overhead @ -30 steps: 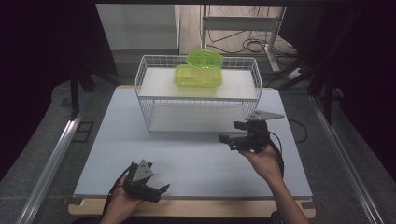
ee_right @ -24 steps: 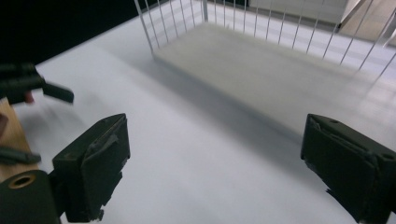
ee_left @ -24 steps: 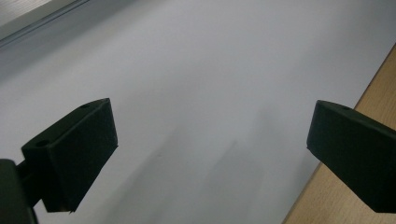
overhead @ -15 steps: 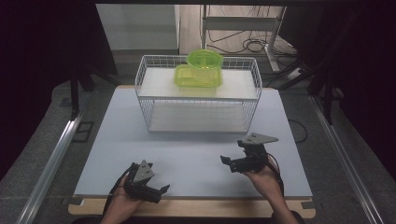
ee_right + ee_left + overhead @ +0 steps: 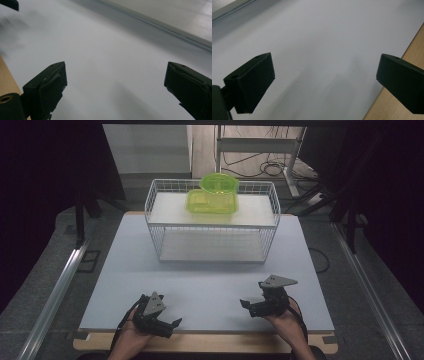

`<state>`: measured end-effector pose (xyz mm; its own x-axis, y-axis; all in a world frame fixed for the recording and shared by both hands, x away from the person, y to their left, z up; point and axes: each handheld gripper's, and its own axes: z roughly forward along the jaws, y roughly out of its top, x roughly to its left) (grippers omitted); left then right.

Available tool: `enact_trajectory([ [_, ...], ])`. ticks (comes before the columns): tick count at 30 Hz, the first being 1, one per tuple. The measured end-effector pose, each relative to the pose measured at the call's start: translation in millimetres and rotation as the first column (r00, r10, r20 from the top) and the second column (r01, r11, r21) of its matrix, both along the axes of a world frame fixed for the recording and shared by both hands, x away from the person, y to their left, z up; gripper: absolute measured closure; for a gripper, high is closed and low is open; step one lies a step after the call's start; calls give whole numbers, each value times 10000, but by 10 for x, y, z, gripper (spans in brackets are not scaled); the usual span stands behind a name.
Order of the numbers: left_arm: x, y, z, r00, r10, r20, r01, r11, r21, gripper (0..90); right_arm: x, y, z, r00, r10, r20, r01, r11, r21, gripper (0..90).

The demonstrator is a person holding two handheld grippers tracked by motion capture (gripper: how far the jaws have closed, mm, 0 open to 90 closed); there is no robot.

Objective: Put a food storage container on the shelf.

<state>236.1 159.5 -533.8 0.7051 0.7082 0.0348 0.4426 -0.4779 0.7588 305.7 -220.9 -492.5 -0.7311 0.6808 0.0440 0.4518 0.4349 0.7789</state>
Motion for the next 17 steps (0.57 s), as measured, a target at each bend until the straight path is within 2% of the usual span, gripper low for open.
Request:
enact_trajectory([
  [3, 0, 4, -2, 10000, 17, -11, -17, 10000, -5, 16, -2, 17, -44, 10000, 41, -51, -41, 10000, -82, 47],
  [10, 3, -1, -16, 10000, 2, -17, -2, 10000, 89, 16, 17, 23, -177, 9998, 1, 179, 15, 9959, -906, 47],
  [14, 3, -10, -23, 10000, -25, -23, 26, 9998, 173, 16, 44, 11, -222, 10000, -61, -15, 59, 9948, -1015, 47],
  [17, 8, -13, -20, 10000, -27, -14, 27, 9998, 188, 16, 41, 19, -224, 9999, -81, 59, 87, 9944, -1053, 47],
])
